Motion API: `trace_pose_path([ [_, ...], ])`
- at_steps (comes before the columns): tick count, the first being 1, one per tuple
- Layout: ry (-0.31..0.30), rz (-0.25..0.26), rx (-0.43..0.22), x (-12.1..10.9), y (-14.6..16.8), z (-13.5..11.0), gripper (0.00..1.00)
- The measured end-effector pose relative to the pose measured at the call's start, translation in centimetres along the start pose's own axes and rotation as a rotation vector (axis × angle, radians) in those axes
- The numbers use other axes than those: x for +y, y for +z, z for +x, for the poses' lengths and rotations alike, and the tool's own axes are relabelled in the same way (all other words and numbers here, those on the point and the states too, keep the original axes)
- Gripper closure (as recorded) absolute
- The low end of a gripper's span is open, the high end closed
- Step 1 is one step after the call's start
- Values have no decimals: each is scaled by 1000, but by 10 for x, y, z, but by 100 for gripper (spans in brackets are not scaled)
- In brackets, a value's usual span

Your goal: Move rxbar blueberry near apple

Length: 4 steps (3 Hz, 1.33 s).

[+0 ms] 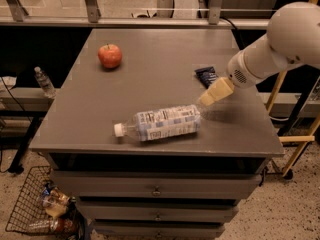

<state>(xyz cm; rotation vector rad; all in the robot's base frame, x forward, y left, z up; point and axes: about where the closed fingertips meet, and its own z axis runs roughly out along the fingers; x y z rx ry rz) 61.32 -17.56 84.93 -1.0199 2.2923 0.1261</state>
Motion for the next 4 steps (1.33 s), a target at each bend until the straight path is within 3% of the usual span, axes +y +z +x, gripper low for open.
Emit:
trace_pose_path([
  [2,103,-12,-36,-11,39,-9,0],
  [4,211,-29,-77,-25,48,-10,39],
])
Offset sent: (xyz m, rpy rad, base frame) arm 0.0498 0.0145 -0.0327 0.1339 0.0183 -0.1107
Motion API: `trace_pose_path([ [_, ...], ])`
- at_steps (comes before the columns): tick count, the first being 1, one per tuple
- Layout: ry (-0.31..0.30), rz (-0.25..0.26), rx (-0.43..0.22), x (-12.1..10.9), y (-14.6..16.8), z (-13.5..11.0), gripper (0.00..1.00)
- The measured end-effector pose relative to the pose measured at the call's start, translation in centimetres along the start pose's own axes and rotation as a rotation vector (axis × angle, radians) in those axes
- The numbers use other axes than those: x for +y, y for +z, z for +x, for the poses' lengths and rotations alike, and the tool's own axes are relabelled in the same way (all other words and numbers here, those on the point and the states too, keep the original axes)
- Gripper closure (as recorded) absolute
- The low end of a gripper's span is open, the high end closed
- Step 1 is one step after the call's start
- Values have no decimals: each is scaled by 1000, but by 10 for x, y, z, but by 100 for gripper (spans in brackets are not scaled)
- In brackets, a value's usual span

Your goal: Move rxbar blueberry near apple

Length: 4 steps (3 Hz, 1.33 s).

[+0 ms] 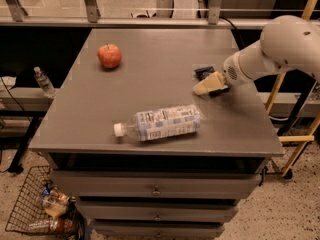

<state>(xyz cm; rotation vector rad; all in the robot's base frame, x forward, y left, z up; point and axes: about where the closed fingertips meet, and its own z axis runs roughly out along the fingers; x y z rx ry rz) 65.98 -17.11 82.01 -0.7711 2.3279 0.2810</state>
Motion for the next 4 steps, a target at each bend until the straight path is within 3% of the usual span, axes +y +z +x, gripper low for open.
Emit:
trace_pose_path([
  [2,3,-1,-2,0,-5,-4,87],
  [3,3,-1,-2,0,-6,-6,100],
  [4,3,-1,-2,0,-6,-6,100],
])
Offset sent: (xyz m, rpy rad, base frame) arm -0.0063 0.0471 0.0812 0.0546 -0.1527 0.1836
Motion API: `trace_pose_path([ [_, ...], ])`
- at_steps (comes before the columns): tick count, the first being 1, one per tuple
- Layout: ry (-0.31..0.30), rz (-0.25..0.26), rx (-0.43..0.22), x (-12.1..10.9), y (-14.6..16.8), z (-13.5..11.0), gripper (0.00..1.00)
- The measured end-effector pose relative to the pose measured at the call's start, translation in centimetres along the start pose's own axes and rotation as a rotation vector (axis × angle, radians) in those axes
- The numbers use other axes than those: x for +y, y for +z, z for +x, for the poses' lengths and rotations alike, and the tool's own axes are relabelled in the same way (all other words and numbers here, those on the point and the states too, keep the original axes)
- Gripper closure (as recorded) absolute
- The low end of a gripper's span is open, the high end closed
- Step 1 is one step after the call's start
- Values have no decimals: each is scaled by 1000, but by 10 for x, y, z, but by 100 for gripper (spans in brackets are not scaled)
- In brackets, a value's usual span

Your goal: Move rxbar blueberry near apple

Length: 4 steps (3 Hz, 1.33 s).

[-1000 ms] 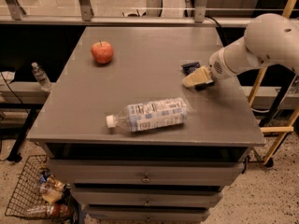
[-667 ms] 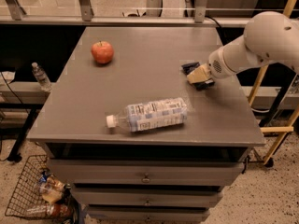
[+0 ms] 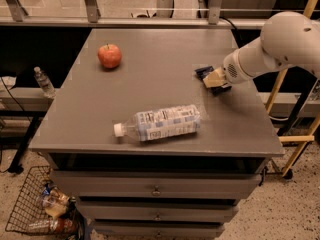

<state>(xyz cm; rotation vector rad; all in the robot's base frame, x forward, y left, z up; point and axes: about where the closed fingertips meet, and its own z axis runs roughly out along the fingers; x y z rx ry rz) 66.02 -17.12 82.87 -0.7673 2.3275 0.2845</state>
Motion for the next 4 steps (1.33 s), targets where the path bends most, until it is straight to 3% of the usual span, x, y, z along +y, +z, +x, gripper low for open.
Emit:
trace_pose_path([
  [1,-63,-30,-62,13,-17,-23,100],
  [2,-191,-102,-198,46,-61,-69,100],
  [3,-226,-109,-207,50,-60,-72,100],
  [4,-190,-122,-207,48,-55,-62,100],
])
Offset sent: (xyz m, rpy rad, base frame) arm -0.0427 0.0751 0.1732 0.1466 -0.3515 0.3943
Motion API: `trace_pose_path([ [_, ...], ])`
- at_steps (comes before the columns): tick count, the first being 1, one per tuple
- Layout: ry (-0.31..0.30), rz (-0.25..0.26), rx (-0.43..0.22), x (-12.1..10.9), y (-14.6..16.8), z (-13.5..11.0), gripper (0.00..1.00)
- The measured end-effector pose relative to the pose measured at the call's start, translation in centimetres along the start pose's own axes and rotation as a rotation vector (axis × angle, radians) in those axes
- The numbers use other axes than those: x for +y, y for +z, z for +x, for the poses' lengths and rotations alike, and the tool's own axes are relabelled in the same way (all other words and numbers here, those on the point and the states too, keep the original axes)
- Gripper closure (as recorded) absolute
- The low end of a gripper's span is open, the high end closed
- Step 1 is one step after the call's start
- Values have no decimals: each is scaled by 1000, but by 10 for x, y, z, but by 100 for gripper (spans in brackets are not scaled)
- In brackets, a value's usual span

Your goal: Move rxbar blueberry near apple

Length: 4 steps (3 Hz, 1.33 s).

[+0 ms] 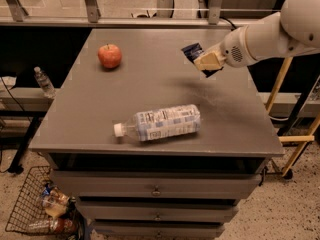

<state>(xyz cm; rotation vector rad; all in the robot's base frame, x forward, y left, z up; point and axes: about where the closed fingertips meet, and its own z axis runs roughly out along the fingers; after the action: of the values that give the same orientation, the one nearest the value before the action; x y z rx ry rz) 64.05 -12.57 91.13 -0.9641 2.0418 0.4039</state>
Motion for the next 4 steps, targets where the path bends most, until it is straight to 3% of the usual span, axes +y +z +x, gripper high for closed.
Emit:
trace_pose_path([
  [1,-29,-77,17,-1,36,1,100],
  [2,-104,-171,57,-1,84,-16,100],
  [3,-173,-197,105,1,117,-35,100],
  [4,-245,-156,145,8,130,-53,100],
])
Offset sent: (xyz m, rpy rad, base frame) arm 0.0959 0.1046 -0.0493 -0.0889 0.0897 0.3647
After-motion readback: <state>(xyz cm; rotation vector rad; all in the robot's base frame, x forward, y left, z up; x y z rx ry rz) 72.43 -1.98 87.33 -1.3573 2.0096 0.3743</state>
